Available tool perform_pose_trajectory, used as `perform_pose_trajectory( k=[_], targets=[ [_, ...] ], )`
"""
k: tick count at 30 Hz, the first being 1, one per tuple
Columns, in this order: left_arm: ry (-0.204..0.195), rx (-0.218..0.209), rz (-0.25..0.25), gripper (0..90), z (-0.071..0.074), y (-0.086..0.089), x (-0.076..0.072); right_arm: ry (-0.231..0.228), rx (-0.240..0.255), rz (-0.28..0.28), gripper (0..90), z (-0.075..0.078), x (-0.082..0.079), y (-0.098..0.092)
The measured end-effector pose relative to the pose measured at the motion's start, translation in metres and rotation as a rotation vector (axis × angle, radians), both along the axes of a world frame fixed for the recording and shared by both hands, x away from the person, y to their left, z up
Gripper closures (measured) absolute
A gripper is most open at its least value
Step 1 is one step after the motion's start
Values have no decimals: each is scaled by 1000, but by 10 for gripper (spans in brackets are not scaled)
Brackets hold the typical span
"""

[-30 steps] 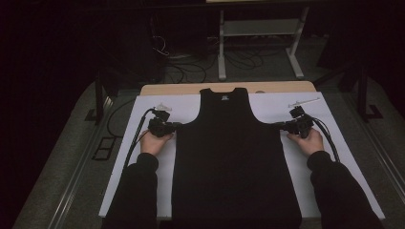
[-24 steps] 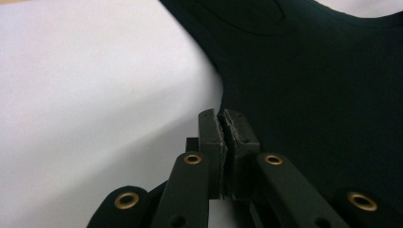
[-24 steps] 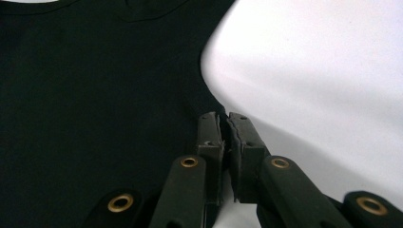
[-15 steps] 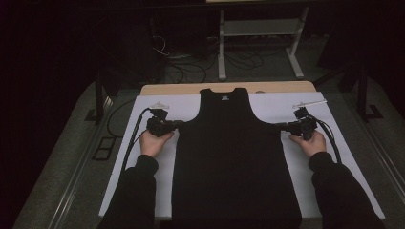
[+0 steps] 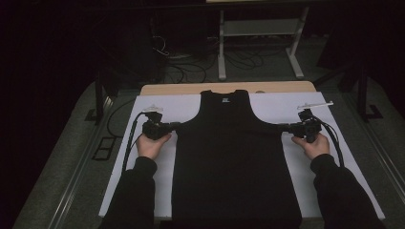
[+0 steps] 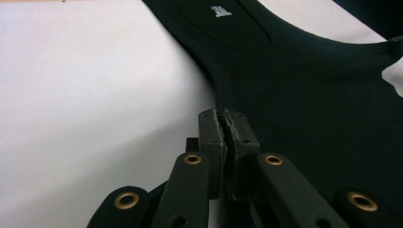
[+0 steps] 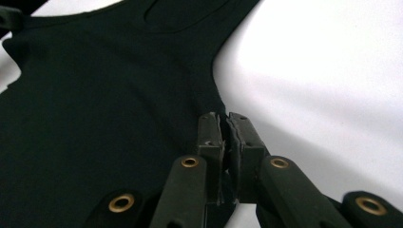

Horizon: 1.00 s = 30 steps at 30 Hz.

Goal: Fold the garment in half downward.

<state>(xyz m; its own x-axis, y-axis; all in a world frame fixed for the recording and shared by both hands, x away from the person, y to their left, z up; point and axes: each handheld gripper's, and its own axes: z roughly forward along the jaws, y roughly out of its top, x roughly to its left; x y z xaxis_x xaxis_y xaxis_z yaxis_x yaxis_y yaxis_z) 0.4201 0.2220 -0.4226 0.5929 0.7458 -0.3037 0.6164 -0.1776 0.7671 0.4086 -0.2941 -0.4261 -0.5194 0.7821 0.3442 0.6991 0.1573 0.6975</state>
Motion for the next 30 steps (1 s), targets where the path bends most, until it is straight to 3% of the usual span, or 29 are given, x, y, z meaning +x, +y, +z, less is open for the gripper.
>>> perform_pose_trajectory(
  k=[18,30],
  targets=[
    [-16,-37,-10,855,13,5,-19,-11,30,7,831,6,-19,-3],
    [-6,-56,-12,854,13,10,-30,-9,40,3,830,8,-31,-6]
  ],
)
